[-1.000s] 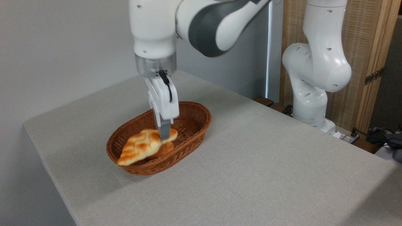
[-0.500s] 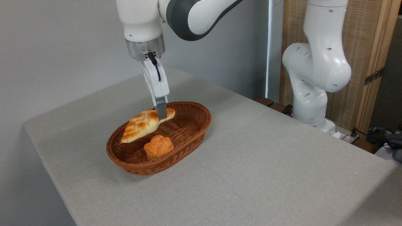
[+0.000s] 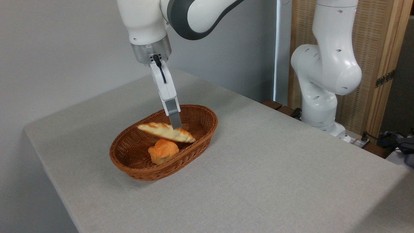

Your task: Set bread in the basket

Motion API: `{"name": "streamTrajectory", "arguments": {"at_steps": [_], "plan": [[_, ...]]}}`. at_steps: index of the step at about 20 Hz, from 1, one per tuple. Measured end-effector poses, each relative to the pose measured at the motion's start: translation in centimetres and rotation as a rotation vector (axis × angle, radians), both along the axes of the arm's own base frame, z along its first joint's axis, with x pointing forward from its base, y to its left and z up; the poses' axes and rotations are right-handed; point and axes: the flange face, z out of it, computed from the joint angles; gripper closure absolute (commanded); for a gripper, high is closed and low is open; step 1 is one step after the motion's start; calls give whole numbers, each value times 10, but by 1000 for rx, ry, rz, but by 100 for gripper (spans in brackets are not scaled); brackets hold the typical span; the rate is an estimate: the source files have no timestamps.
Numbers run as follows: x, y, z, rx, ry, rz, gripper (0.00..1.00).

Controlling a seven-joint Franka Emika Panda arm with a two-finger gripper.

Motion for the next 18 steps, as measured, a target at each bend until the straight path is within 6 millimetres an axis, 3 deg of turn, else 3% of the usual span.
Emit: {"name": "streamTrajectory", "arguments": {"at_steps": [6, 8, 10, 15, 18], "plan": [[1, 4, 0, 3, 0, 7, 0], [5, 17, 3, 13, -11, 27, 0], [12, 39, 12, 16, -29, 66, 0], [28, 119, 44, -7, -91, 216, 0], [31, 143, 54, 19, -115, 251, 0]]}}
